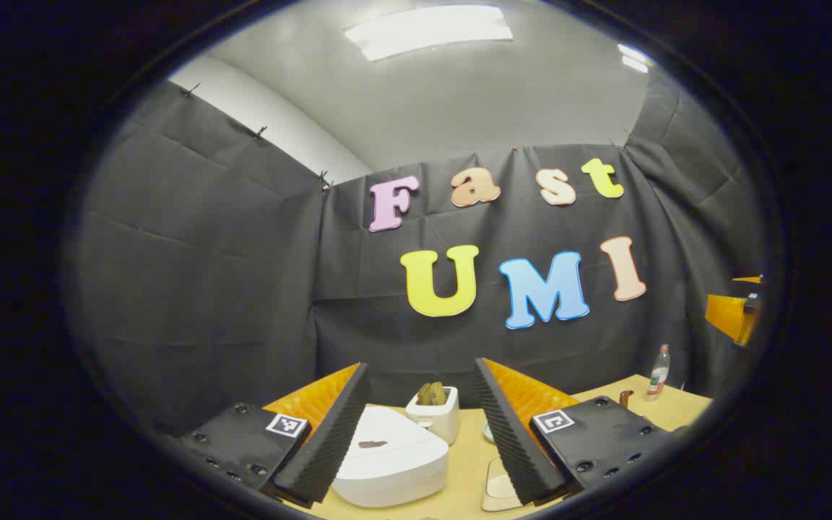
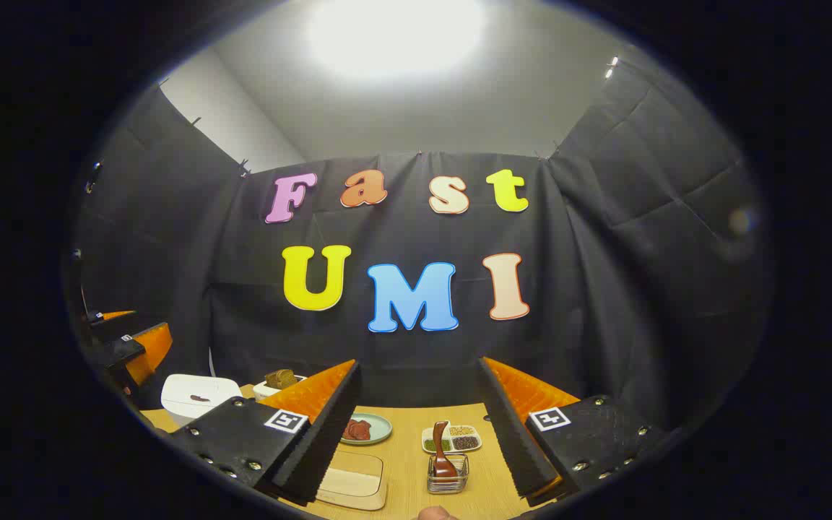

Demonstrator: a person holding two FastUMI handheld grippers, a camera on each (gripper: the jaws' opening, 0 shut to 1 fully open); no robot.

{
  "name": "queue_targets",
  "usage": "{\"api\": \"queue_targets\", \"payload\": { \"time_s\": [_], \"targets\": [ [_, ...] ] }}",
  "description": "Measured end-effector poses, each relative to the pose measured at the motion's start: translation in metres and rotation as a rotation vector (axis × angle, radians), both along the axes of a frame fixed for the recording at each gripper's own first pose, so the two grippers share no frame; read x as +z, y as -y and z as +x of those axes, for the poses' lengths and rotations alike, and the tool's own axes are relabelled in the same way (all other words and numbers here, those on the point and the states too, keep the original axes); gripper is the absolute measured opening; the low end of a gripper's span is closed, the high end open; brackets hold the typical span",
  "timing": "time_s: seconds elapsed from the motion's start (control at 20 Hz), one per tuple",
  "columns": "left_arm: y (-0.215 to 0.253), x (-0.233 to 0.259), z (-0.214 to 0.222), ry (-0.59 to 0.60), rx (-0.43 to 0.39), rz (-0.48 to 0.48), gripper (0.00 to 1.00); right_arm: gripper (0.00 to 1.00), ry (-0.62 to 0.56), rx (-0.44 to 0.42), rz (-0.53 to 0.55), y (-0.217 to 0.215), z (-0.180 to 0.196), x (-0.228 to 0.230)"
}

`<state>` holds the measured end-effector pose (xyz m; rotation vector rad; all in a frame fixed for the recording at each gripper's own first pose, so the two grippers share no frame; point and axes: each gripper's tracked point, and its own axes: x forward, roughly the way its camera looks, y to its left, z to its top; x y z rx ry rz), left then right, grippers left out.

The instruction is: Close the left gripper, press the button to open the rice cooker; take a wooden spoon from the chopstick holder with the right hand, scoop a spoonful of rice and pour it into the rice cooker, then put the wooden spoon back into the chopstick holder.

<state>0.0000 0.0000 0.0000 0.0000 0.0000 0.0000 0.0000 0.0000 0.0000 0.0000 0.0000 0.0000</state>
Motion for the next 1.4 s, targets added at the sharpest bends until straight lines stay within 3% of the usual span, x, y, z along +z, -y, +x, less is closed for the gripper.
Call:
{"api": "queue_targets", "payload": {
  "time_s": [0.05, 0.4, 0.75, 0.85, 1.15, 1.35, 1.4],
  "targets": [
    [0.003, 0.0, 0.002, 0.0, 0.001, 0.002, 0.98, 0.96, -0.003, -0.004, -0.001, 0.003, 0.001, -0.002],
    [0.015, -0.004, 0.023, -0.005, -0.019, 0.013, 0.98, 0.96, -0.012, -0.039, -0.015, 0.014, 0.025, -0.009],
    [0.007, -0.022, 0.033, -0.042, -0.004, -0.002, 1.0, 0.96, -0.025, -0.011, -0.047, 0.004, 0.034, -0.017],
    [0.005, -0.023, 0.036, -0.046, 0.001, 0.007, 0.94, 0.96, -0.031, -0.01, -0.043, 0.003, 0.036, -0.019],
    [-0.003, -0.024, 0.043, -0.048, 0.013, 0.022, 0.98, 0.96, -0.053, -0.004, -0.031, -0.002, 0.044, -0.026],
    [-0.009, -0.026, 0.045, -0.049, 0.022, 0.005, 0.75, 0.96, -0.051, 0.008, -0.04, -0.007, 0.047, -0.025],
    [-0.015, -0.028, 0.046, -0.049, 0.033, 0.003, 0.62, 0.96, -0.052, 0.013, -0.042, -0.009, 0.048, -0.025]
  ]
}}
